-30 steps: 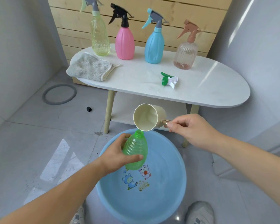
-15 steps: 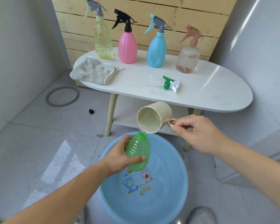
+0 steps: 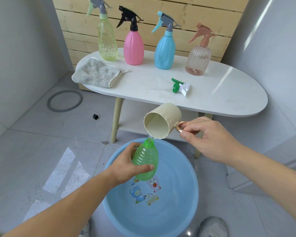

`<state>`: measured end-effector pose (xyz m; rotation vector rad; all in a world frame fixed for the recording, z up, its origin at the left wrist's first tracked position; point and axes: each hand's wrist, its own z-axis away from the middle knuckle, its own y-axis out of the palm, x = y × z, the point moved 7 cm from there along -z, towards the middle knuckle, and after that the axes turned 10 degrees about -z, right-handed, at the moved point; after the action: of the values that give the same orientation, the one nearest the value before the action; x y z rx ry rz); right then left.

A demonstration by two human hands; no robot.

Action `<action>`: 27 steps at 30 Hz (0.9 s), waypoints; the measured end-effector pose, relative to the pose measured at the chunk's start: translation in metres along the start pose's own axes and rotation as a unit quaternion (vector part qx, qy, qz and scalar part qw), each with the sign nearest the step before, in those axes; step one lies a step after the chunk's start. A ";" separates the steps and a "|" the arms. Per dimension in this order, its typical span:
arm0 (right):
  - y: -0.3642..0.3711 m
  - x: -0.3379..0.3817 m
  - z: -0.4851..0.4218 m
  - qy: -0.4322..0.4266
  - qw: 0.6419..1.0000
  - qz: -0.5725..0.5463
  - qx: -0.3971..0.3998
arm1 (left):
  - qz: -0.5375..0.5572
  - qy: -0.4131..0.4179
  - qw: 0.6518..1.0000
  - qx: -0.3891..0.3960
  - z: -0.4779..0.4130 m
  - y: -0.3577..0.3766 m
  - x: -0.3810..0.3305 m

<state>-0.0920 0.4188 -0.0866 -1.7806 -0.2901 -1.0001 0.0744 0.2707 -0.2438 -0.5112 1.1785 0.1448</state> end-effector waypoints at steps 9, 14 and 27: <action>-0.001 0.000 -0.001 -0.043 0.999 0.018 -0.007 | 0.015 0.007 1.000 -0.002 0.000 -0.001 0.000; -0.001 0.002 -0.001 -0.064 0.997 0.037 0.000 | 0.012 0.008 1.000 0.000 0.000 -0.001 0.002; 0.004 0.007 -0.001 -0.148 0.982 0.117 0.004 | 0.008 0.006 1.000 0.001 -0.002 0.001 0.003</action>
<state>-0.0861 0.4145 -0.0840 -1.9051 -0.2611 -0.5662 0.0736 0.2703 -0.2478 -0.5012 1.1942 0.1532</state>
